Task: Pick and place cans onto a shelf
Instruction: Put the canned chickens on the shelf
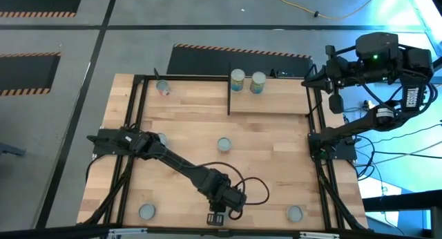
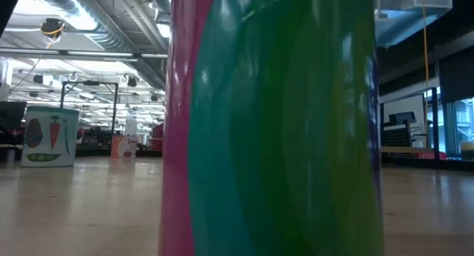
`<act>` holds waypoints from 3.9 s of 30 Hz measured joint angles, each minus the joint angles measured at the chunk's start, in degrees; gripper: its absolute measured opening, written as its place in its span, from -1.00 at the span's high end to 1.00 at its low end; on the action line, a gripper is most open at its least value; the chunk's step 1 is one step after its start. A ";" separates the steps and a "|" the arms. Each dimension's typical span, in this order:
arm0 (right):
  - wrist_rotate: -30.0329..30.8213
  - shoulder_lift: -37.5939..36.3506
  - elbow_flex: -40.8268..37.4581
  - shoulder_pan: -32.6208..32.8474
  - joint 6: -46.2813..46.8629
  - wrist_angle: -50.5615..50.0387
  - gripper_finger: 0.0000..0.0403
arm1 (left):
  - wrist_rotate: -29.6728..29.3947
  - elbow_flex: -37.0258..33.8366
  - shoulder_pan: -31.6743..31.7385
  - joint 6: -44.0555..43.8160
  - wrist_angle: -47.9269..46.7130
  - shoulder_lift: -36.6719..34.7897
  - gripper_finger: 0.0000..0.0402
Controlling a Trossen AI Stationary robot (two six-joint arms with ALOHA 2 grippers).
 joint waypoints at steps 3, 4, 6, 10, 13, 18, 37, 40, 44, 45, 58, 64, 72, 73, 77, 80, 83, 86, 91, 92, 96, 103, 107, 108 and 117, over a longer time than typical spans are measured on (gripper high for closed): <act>0.00 0.06 0.00 0.00 0.00 0.01 0.95 | -0.53 -1.92 -0.61 -1.23 2.38 -0.11 0.60; 0.00 0.07 0.00 0.00 0.00 0.00 0.95 | -1.84 -2.51 -0.81 -1.40 2.28 -0.11 0.60; 0.00 0.04 0.00 0.00 0.00 0.00 0.95 | -4.60 -3.15 -1.14 -2.63 2.21 -0.11 0.60; 0.00 0.07 0.00 0.00 0.24 0.00 0.95 | -5.78 -3.16 -1.15 -5.31 2.27 -0.09 0.60; 0.00 0.04 0.00 0.00 0.26 0.00 0.95 | -5.03 -2.61 -1.10 -5.56 2.43 -0.09 0.60; 0.00 0.07 0.00 0.00 0.31 0.00 0.95 | -4.01 -1.32 -1.16 -5.59 1.92 -0.10 0.60; 0.00 0.07 0.00 0.00 0.05 0.00 0.95 | -7.78 -1.16 -0.78 -8.41 -3.54 0.23 0.60; 0.00 0.07 0.00 0.00 0.03 0.00 0.95 | -7.08 -2.06 -0.66 -8.46 -3.57 0.76 0.60; -0.02 0.07 0.00 0.00 0.02 0.00 0.95 | -7.06 -2.61 -0.57 -8.60 -1.48 0.61 0.60; 0.00 0.07 0.00 -0.02 0.02 0.00 0.95 | -7.06 -2.67 -0.57 -8.48 -1.67 0.65 0.60; -0.02 0.07 0.00 0.00 0.02 0.00 0.95 | -8.67 -5.35 -0.16 -6.51 -0.79 0.18 0.91; 0.00 0.07 0.00 0.00 0.02 0.00 0.95 | -6.55 -6.26 0.90 -7.36 -0.64 -0.01 0.98; -0.02 0.07 0.00 0.00 0.00 0.00 0.95 | -10.83 0.15 3.79 -6.83 -5.87 0.04 0.99; 0.00 0.04 0.00 0.00 -0.02 0.00 0.95 | -12.34 1.62 4.11 -6.81 -7.72 0.04 0.99; -0.02 -0.16 0.00 -0.02 -0.20 0.00 0.95 | -16.46 7.94 5.79 -5.89 -14.68 0.02 0.99; 0.00 -0.36 0.00 -0.01 -0.22 0.01 0.95 | -17.81 6.97 7.51 -4.22 -14.32 -3.03 0.99; 0.00 -0.61 0.00 -0.02 -0.22 0.02 0.95 | -18.80 8.24 9.63 -3.93 -15.65 -4.98 0.99; 0.04 -0.87 0.00 -0.02 -0.22 0.02 0.95 | -20.68 8.23 11.83 -2.94 -16.22 -7.45 1.00; 1.94 -1.09 0.00 -0.01 -0.01 0.01 0.95 | -27.33 8.26 15.73 2.43 -15.22 -11.14 1.00; 3.14 -1.07 0.00 -0.02 0.18 0.02 0.95 | -29.06 8.26 16.54 3.62 -15.00 -11.87 1.00; 6.28 -1.01 0.00 -0.02 2.63 0.00 0.95 | -37.73 8.27 20.11 10.30 -12.09 -14.50 1.00; 14.58 -0.45 0.00 -0.02 8.92 0.00 0.95 | -43.85 8.28 26.81 30.25 -0.03 -15.13 1.00; 19.43 0.42 0.00 -0.02 10.86 0.02 0.95 | -37.50 7.26 30.45 40.39 6.89 -15.14 1.00; 20.01 0.60 0.00 -0.02 10.90 0.00 0.95 | -34.61 7.21 31.33 42.28 8.20 -15.13 1.00; 24.00 2.99 0.00 -0.02 17.97 0.00 0.95 | -27.17 7.23 37.50 50.57 14.96 -15.15 1.00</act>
